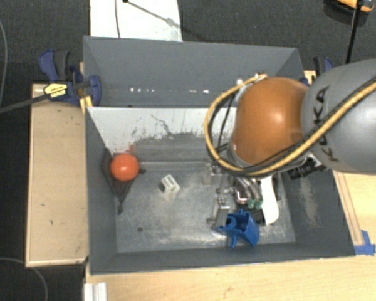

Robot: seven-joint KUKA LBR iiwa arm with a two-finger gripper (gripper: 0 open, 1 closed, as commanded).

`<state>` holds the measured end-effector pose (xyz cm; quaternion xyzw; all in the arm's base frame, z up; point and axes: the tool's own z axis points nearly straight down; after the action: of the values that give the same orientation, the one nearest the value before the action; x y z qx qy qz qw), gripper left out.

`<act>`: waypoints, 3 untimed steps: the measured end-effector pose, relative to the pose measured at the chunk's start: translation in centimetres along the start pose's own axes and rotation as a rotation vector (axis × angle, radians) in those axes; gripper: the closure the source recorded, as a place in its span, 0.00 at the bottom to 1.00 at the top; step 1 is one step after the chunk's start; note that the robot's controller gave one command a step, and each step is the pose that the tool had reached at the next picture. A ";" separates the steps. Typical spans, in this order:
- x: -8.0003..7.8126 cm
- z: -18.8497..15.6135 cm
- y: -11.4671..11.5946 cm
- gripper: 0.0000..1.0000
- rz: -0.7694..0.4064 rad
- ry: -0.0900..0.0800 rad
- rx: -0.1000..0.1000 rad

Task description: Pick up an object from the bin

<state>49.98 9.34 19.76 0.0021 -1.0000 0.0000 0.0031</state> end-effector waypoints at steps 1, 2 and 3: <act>-0.2 -0.4 -0.1 0.00 0.003 -0.008 -0.001; 0.0 1.0 -3.9 0.00 0.012 -0.006 -0.002; -0.4 5.4 -7.5 0.00 -0.006 -0.013 0.000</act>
Offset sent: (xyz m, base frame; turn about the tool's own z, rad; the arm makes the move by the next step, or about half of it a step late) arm -0.0023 -0.0681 -0.0210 0.0270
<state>50.43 1.89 14.33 0.0051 -1.0000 0.0000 -0.0033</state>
